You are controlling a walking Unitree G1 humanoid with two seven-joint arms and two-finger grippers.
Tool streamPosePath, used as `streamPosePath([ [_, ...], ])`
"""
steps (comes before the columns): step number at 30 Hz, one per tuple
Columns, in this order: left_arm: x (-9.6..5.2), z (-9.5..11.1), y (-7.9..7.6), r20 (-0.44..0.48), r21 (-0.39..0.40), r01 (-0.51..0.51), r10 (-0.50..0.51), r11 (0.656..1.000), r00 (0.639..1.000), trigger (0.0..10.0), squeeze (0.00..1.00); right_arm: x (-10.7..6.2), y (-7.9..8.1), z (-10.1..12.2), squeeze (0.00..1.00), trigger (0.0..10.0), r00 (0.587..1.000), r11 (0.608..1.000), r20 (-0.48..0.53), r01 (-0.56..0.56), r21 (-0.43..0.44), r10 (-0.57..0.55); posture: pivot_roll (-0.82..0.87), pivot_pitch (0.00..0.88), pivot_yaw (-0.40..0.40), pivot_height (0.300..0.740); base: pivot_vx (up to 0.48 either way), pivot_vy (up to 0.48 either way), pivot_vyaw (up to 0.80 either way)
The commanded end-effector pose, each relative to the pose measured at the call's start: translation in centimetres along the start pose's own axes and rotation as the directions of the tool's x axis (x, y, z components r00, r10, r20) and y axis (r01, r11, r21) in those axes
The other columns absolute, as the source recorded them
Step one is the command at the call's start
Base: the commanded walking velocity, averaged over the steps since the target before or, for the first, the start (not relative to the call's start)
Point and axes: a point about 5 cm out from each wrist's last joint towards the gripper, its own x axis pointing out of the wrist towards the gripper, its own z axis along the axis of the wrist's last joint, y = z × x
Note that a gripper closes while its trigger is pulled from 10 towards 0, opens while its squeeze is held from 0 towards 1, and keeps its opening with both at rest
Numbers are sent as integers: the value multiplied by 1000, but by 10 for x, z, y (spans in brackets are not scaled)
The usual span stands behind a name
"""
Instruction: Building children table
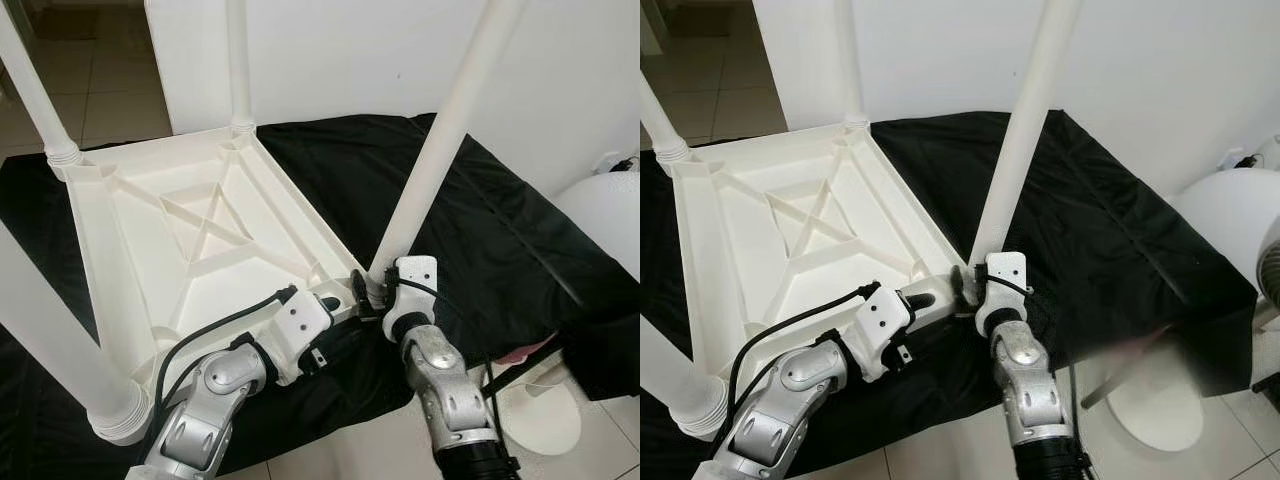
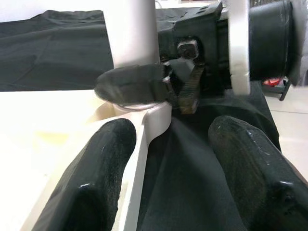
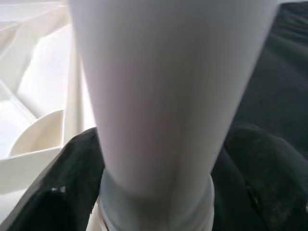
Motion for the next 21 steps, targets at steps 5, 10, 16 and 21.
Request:
streamPosePath([
  [5,2,-1,3,-6,8,-48,48,999,999,10000,0,6,-12,7,0,10000,977,978,47,-205,-42,207,-16,27,-50,740,0,0,0],
  [10,3,0,5,-4,9,-51,51,999,999,10000,0,12,-17,15,0,10000,928,925,55,-359,-125,367,-15,30,-45,740,0,0,0],
  [16,2,0,7,-5,13,-54,54,998,999,10000,0,18,-21,17,0,10000,850,843,16,-520,-140,527,-12,31,-40,740,0,0,0],
  [21,2,1,7,-6,14,-53,53,999,999,10000,0,26,-25,16,0,5804,798,785,-24,-597,-166,602,-12,31,-38,740,0,0,0],
])
